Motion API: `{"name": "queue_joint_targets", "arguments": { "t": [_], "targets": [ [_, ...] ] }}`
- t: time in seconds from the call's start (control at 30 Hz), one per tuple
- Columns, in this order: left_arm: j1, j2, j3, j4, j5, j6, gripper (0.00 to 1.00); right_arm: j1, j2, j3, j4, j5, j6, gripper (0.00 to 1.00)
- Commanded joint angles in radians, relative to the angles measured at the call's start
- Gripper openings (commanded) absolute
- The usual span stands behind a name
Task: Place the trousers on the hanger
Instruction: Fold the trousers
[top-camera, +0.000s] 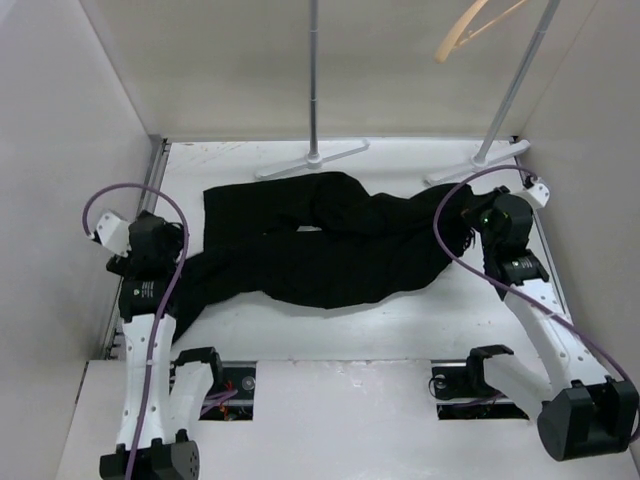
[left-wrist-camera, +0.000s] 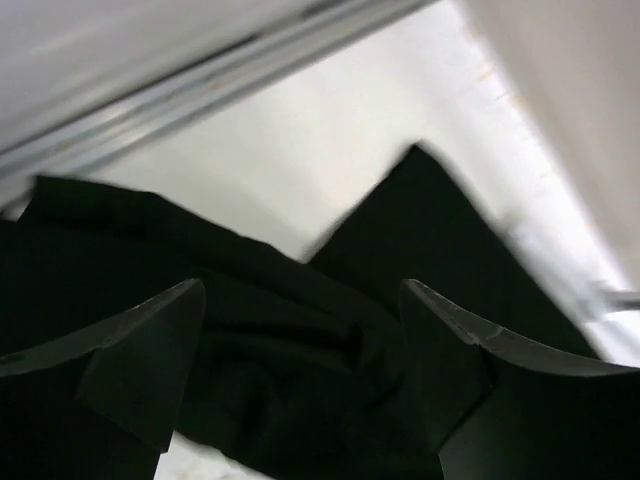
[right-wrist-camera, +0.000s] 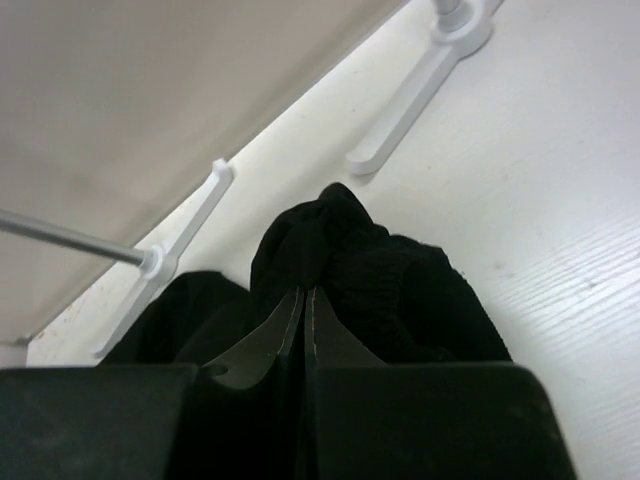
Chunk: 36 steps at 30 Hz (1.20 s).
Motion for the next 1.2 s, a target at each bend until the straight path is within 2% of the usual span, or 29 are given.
{"name": "queue_joint_targets", "arguments": {
  "t": [0.0,0.17,0.23,0.33,0.4,0.5,0.57,0.6,0.67,0.73,0.77,0.87,0.93,0.97,1.03,1.17],
  "targets": [
    [0.038,-0.062,-0.078,-0.008,-0.012,-0.013,0.77,-0.082,-0.023,0.0,0.037,-0.038,0.002,0.06],
    [0.029,0.042,-0.187,0.07,0.042,-0.062,0.75,-0.151,0.118,0.071,0.037,-0.094,0.013,0.08],
    [0.014,0.07,-0.233,0.129,0.069,-0.067,0.74,-0.163,0.176,0.104,0.03,-0.097,0.0,0.21],
    [-0.046,0.162,-0.25,0.272,0.076,-0.062,0.73,-0.16,0.166,0.094,0.019,-0.068,-0.012,0.51],
    [-0.104,0.31,-0.207,0.364,0.073,-0.053,0.71,-0.14,0.108,0.062,0.03,-0.035,-0.018,0.66],
    [-0.156,0.548,-0.108,0.446,0.093,-0.049,0.69,-0.058,0.023,0.026,0.02,0.009,-0.058,0.79],
    [-0.161,0.651,-0.055,0.455,0.105,-0.047,0.68,-0.016,-0.029,0.005,-0.004,0.044,-0.076,0.81],
    [-0.161,0.676,-0.046,0.456,0.099,-0.047,0.67,0.002,-0.057,-0.009,-0.013,0.05,-0.076,0.75],
    [-0.153,0.69,-0.061,0.476,0.097,-0.055,0.66,0.048,-0.095,-0.049,-0.018,0.047,-0.079,0.54],
    [-0.153,0.714,-0.064,0.493,0.108,-0.052,0.64,0.09,-0.109,-0.093,-0.026,0.046,-0.069,0.27],
    [-0.155,0.737,-0.055,0.49,0.125,-0.053,0.63,0.105,-0.109,-0.113,-0.026,0.046,-0.063,0.23],
    [-0.156,0.8,-0.044,0.501,0.169,-0.081,0.57,0.154,-0.091,-0.17,-0.013,0.055,-0.044,0.29],
    [-0.156,0.848,-0.038,0.524,0.169,-0.113,0.42,0.189,-0.088,-0.205,-0.004,0.064,-0.021,0.43],
    [-0.153,0.871,-0.035,0.533,0.178,-0.131,0.3,0.206,-0.091,-0.22,0.003,0.067,-0.007,0.49],
    [-0.144,0.891,-0.03,0.539,0.188,-0.177,0.15,0.232,-0.101,-0.247,0.011,0.075,0.011,0.57],
    [-0.077,0.857,-0.014,0.552,0.165,-0.213,0.04,0.24,-0.135,-0.29,0.011,0.089,0.046,0.69]
  ]
}}
